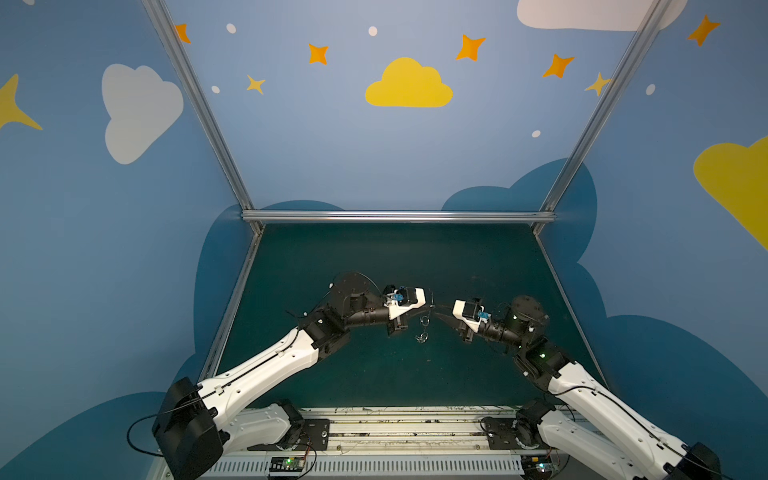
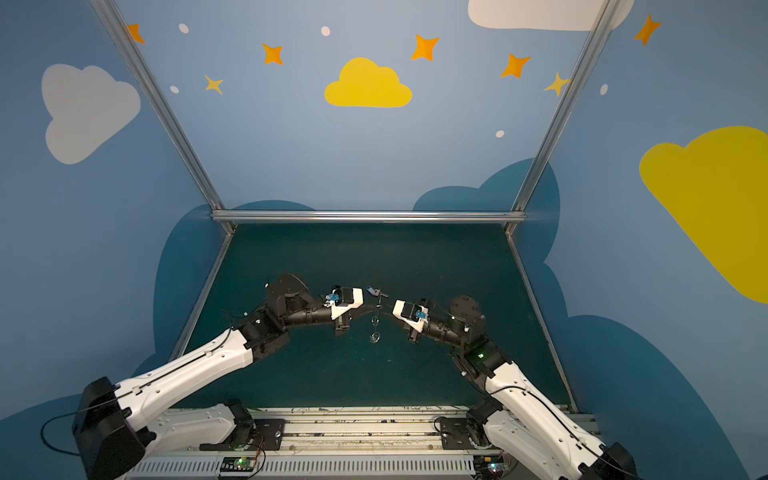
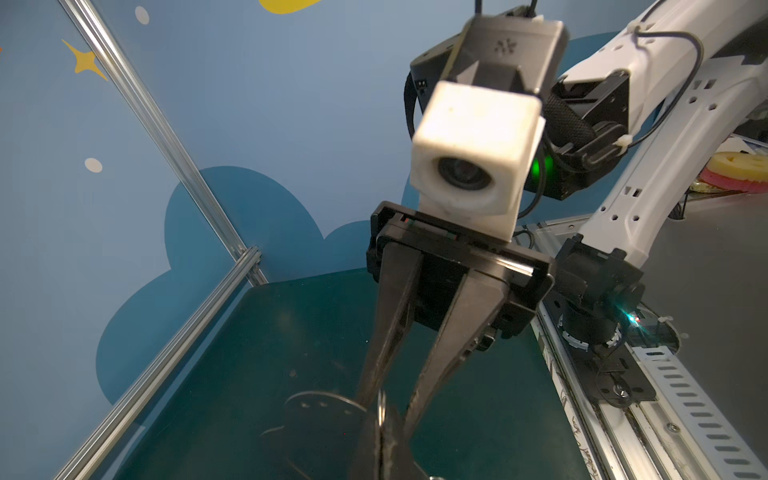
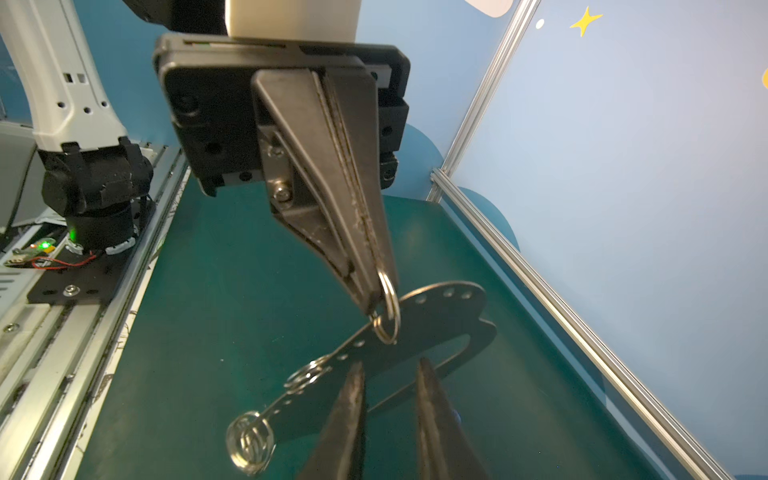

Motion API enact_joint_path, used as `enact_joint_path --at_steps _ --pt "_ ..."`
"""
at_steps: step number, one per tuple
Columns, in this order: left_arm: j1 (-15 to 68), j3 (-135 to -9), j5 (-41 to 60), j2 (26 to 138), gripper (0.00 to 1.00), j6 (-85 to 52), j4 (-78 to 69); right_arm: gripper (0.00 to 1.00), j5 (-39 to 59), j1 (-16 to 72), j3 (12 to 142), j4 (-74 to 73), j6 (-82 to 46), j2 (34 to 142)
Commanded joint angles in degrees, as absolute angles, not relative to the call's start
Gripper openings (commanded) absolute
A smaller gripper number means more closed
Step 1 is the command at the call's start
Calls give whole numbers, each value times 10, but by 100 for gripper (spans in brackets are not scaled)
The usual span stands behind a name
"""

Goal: Put the keys on the keyring

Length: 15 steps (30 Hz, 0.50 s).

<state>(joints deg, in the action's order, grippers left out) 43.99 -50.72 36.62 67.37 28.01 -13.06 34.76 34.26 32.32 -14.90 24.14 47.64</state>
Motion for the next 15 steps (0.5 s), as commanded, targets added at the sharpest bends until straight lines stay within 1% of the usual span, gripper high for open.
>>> enact_joint_path --at_steps 1,15 --pt "438 -505 374 658 3 276 -149 21 379 340 347 -171 212 482" --pt "438 -501 383 646 3 287 -127 17 408 340 360 -197 186 497"
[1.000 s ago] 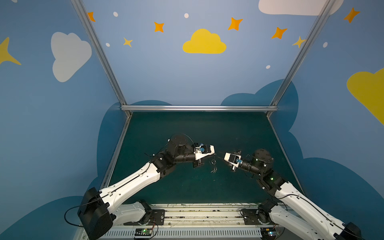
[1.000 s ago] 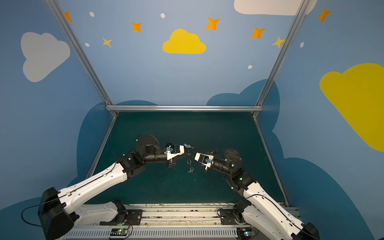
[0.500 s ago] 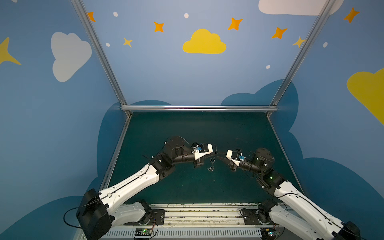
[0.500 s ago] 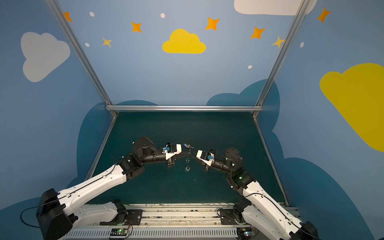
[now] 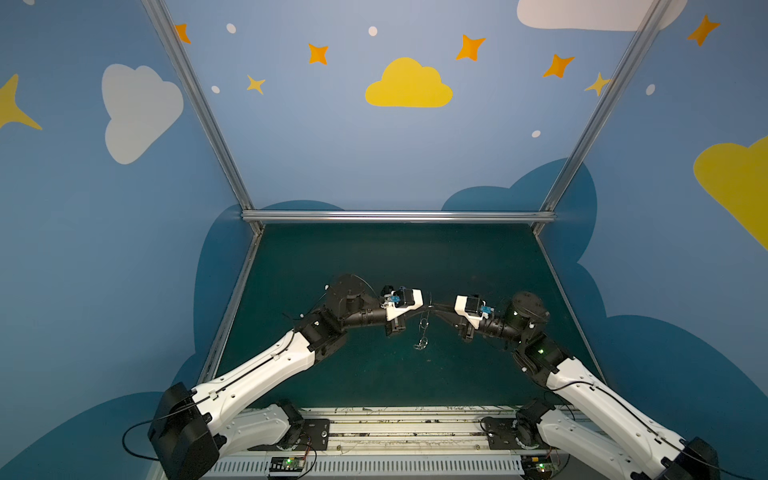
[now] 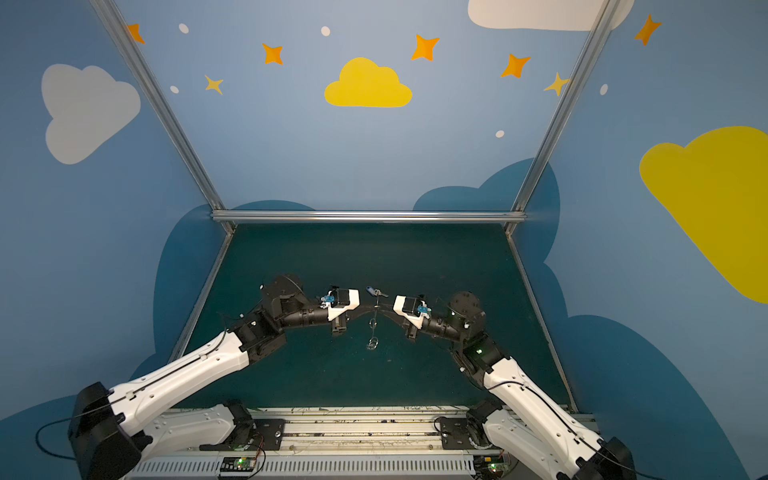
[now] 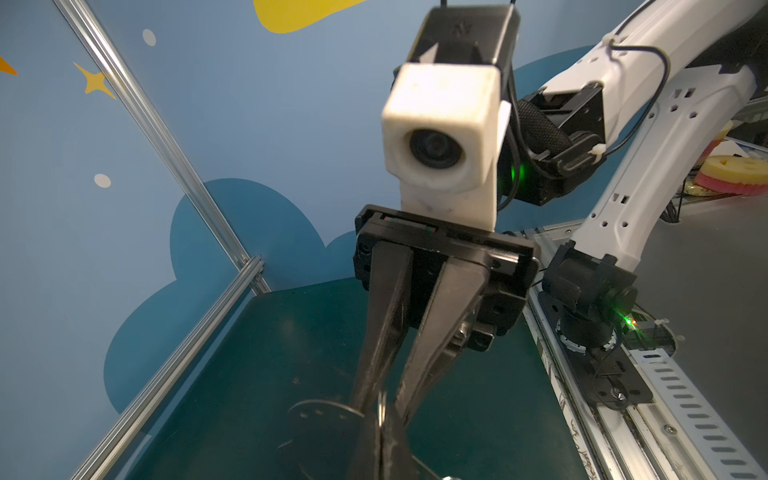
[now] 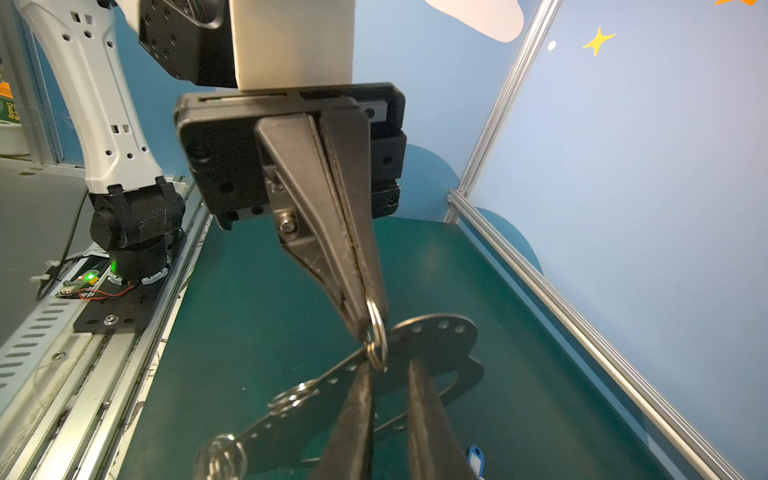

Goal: Put the keys on the keyring

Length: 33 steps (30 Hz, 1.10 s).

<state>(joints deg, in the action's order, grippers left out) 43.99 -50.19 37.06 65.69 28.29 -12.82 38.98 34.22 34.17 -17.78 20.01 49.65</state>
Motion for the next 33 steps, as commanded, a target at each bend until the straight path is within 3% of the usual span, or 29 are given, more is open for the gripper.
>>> enact_joint_path --at_steps 1,6,11,16,17,21,23,33 --pt "439 -501 383 647 3 289 -125 17 411 341 361 -197 186 497" --pt "438 -503 384 646 3 294 -124 13 424 341 369 -181 187 497" --pt "439 -505 385 646 3 296 -120 1 422 342 373 -161 206 500" --pt "439 -509 379 644 3 310 -100 0 407 342 375 -142 226 498" --pt "438 -511 377 644 5 316 -91 0 401 342 377 -136 231 498" --pt "441 -521 348 641 29 344 -55 0 376 343 381 -99 254 493" --pt "444 -530 319 637 33 371 -30 0 361 345 399 -76 280 493" --pt "496 -587 140 658 32 522 77 0 327 352 388 -65 358 507"
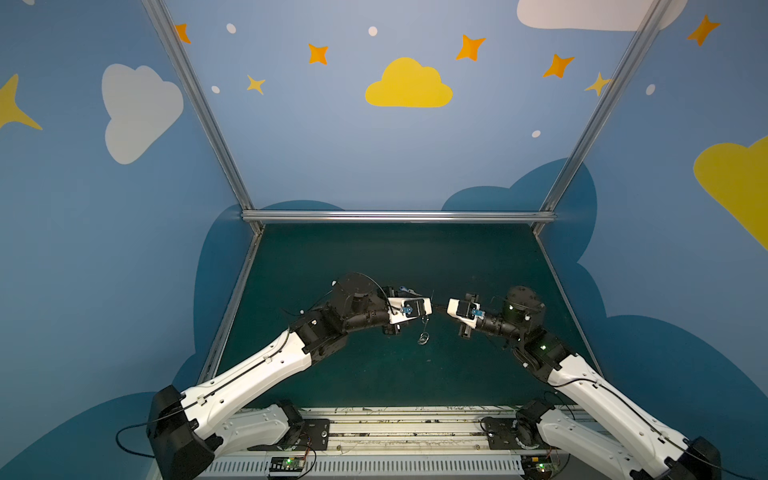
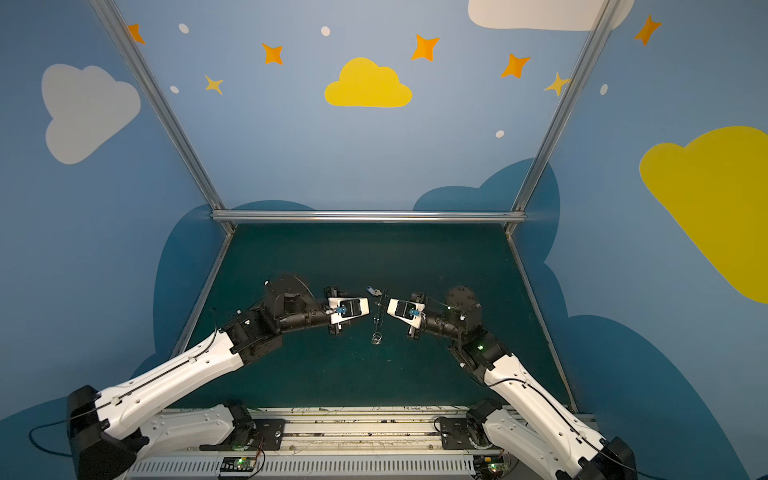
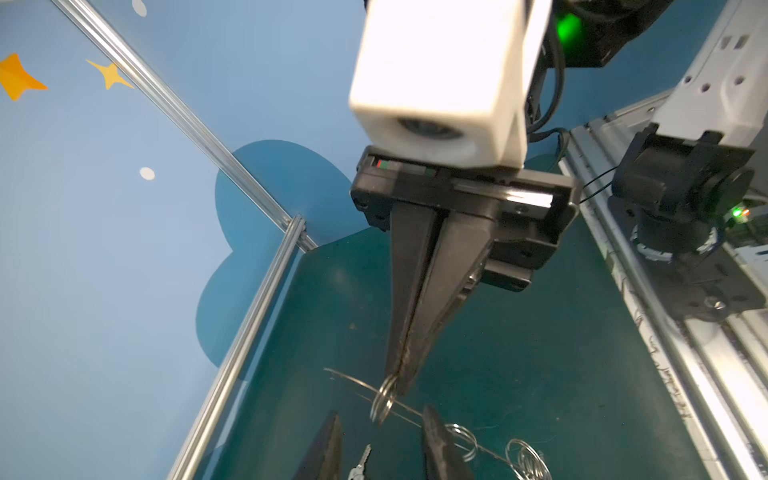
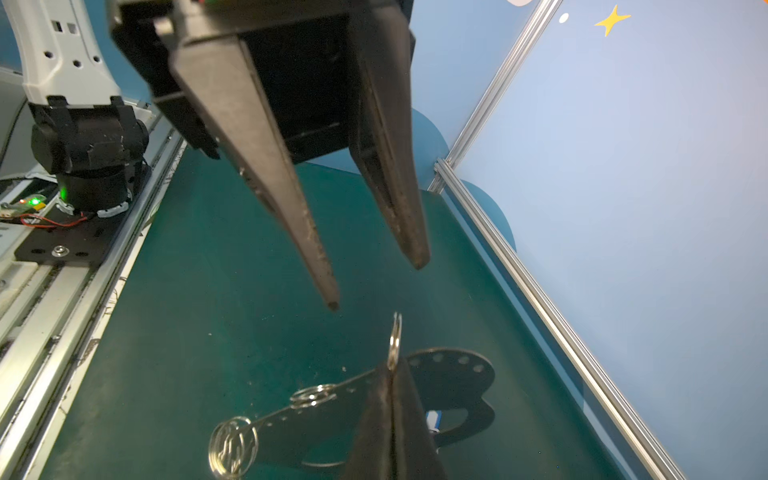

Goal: Put the keys on the keyring

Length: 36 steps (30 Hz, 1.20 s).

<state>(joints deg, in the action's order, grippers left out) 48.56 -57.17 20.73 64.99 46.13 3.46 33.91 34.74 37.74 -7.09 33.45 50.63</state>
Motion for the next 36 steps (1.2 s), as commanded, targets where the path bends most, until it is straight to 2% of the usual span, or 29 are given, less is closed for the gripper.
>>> enact_joint_path --at_steps 1,14,24,36 --pt "500 -589 136 660 31 529 82 0 325 352 388 -62 359 508" --pt "522 -631 64 702 29 577 133 0 314 364 404 -30 372 512" --pt "526 -642 82 714 19 579 149 0 315 372 415 -16 377 520" --pt "526 -646 116 714 20 553 139 0 319 376 417 -13 382 524"
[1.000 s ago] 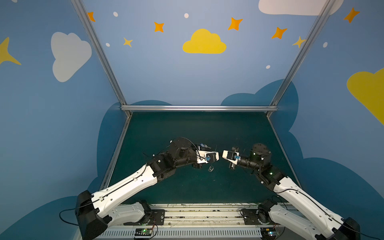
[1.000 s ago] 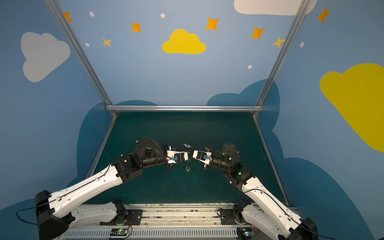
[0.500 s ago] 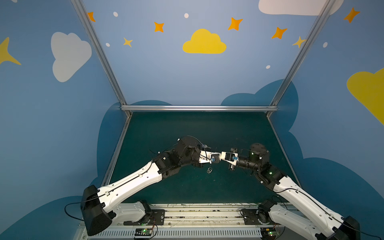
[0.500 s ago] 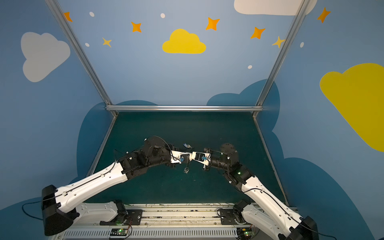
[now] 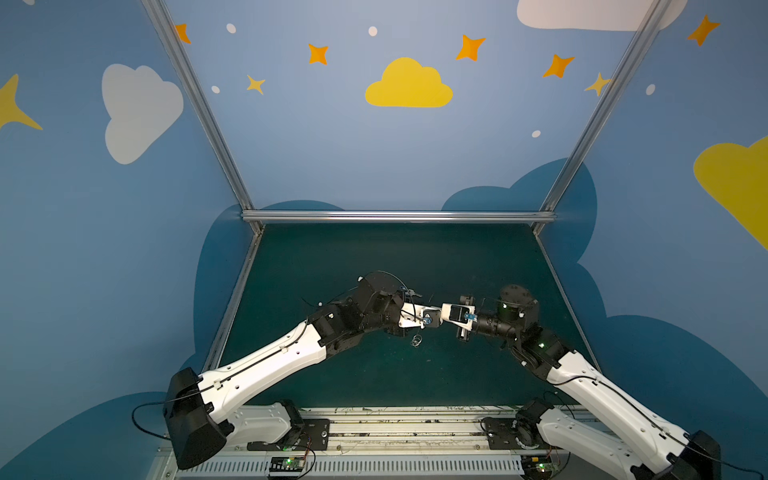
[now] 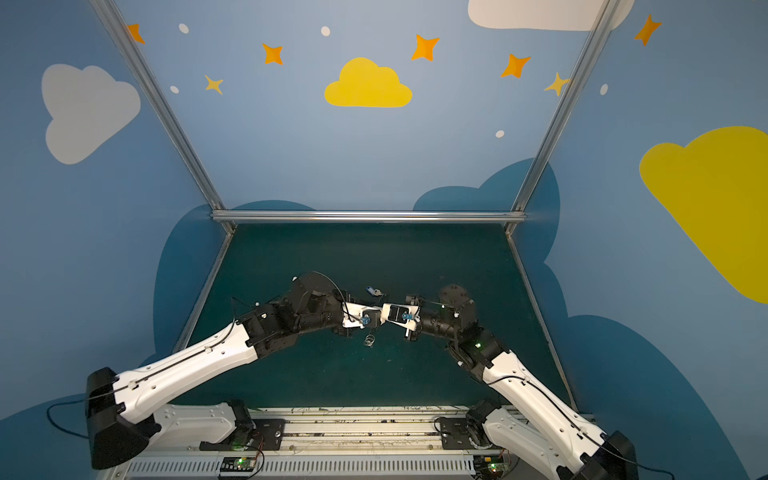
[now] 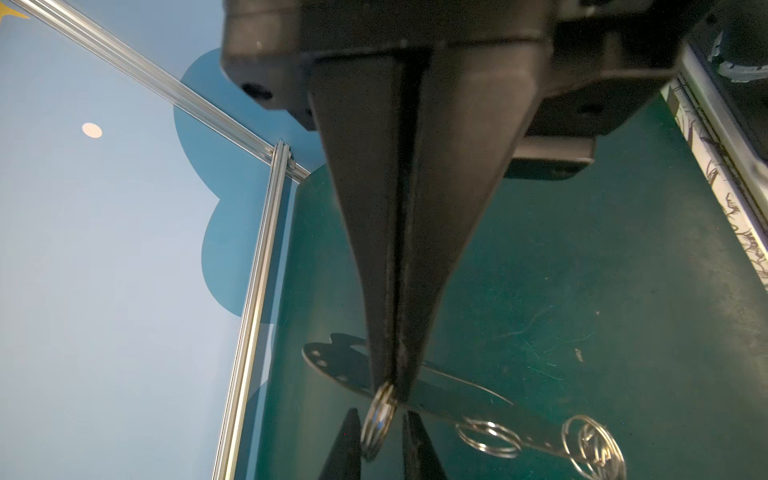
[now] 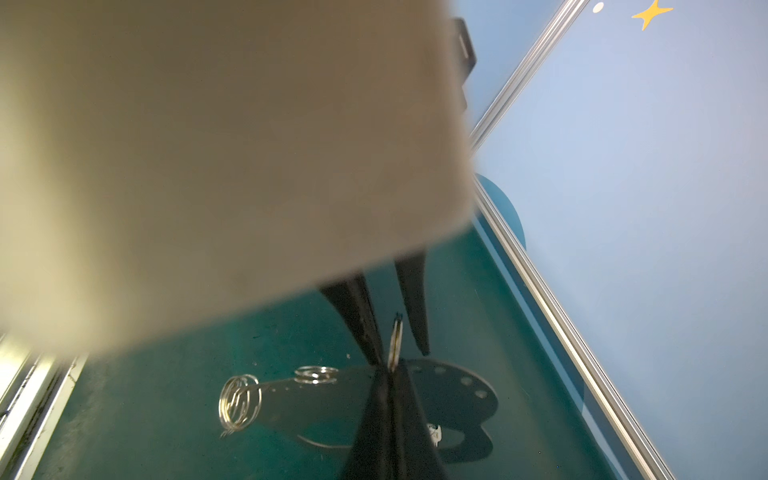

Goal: Put the keys on the keyring

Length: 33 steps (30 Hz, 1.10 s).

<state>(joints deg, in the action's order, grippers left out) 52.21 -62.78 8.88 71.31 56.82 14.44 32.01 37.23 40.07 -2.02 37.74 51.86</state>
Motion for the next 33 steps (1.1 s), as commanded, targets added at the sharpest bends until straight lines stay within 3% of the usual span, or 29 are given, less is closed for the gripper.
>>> enact_joint_path --at_steps 1,15,19,20,23,33 --pt "527 -648 117 715 20 552 140 0 319 376 417 -12 384 525" --pt "526 -666 154 726 4 534 158 0 316 378 419 -3 394 526" --pt "526 -665 158 725 3 519 147 0 315 378 415 -5 397 523" --pt "524 -663 163 722 3 514 142 2 312 377 414 -5 397 521" --pt "511 -638 191 706 3 484 96 20 299 376 409 -2 392 509" --pt "459 -572 339 674 3 403 -29 22 283 364 388 -31 309 469"
